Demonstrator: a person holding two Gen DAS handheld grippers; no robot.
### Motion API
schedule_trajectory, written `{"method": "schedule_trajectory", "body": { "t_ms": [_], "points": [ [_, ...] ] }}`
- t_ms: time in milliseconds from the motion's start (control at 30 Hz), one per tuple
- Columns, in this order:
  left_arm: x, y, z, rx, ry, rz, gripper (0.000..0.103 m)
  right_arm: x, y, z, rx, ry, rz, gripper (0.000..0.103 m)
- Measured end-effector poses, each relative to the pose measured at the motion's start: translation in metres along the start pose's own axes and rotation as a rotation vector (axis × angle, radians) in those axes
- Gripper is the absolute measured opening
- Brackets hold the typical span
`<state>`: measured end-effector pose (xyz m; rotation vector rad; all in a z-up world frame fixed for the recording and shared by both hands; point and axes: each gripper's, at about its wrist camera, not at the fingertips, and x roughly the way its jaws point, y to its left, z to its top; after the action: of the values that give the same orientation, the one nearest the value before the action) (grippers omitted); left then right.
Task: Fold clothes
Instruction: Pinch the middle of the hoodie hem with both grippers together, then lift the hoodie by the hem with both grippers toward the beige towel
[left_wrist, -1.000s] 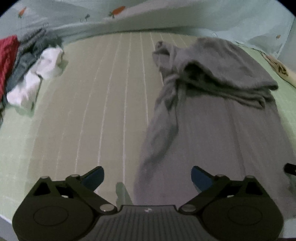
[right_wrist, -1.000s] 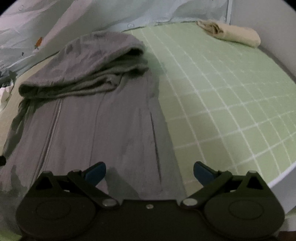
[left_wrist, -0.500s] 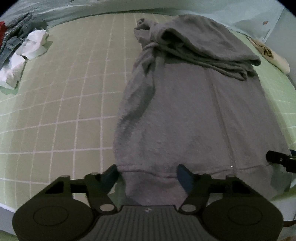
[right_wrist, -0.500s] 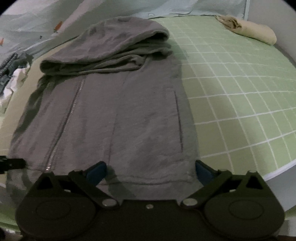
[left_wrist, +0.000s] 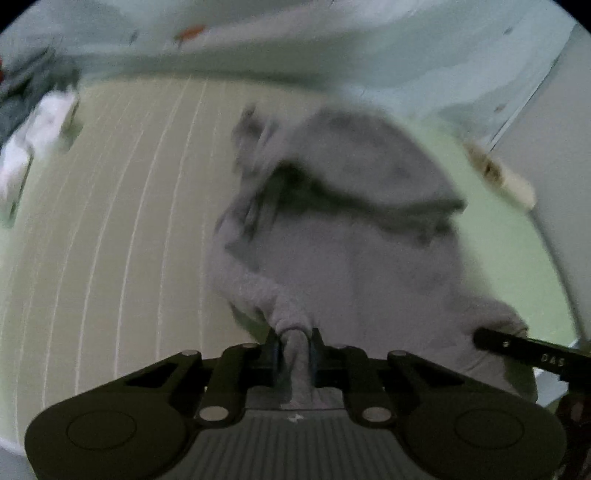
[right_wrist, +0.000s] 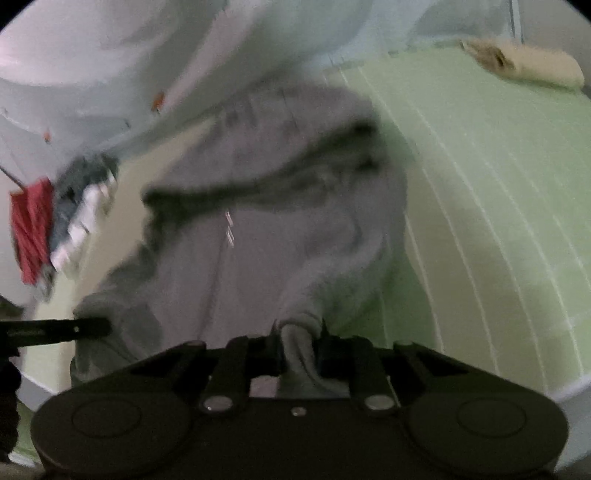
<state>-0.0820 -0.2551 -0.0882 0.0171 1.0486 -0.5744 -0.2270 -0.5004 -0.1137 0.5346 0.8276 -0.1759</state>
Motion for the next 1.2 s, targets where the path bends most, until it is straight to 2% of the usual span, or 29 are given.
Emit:
{"method": "schedule_trajectory", "body": {
  "t_ms": [100,233,333,433,567,733,867,933,1033,1100,1133,1200],
  "points": [
    [-0.007,-0.008,0.029,-0.019,-0.070,-0.038,0.015,-0.007,0.000,0.033,0.024,-0.077,0.038,0.016],
    [-0.007,-0.008,0.065,-0.055,-0.153,-0.044,0.015,-0.004,-0.014,0.072,0.112,-0.162,0.071,0.016],
    [0.004,0.001,0.086,-0.150,-0.193,-0.034,0.015,0.010,-0.028,0.090,0.169,-0.182,0.054,0.016],
    [0.018,0.013,0.105,-0.255,-0.214,-0.025,0.015,0.026,-0.044,0.104,0.251,-0.181,0.074,0.016],
    [0.035,0.015,0.137,-0.267,-0.234,-0.010,0.015,0.050,-0.048,0.129,0.259,-0.187,0.069,0.016],
    [0.081,0.034,0.175,-0.327,-0.201,-0.006,0.015,0.097,-0.072,0.169,0.362,-0.135,0.085,0.019],
    [0.128,0.063,0.191,-0.454,-0.099,0.008,0.019,0.140,-0.095,0.194,0.502,-0.044,0.109,0.026],
    [0.139,0.072,0.192,-0.483,-0.084,-0.004,0.019,0.154,-0.099,0.200,0.513,0.000,0.107,0.029],
    [0.135,0.076,0.188,-0.510,-0.079,-0.041,0.022,0.154,-0.103,0.196,0.536,0.018,0.129,0.034],
    [0.127,0.076,0.184,-0.512,-0.081,-0.060,0.027,0.149,-0.107,0.192,0.561,0.016,0.151,0.043],
    [0.122,0.076,0.182,-0.509,-0.084,-0.066,0.032,0.145,-0.107,0.188,0.567,0.011,0.155,0.049],
    [0.113,0.076,0.177,-0.500,-0.092,-0.065,0.040,0.135,-0.107,0.181,0.574,-0.001,0.154,0.052]
  ]
}}
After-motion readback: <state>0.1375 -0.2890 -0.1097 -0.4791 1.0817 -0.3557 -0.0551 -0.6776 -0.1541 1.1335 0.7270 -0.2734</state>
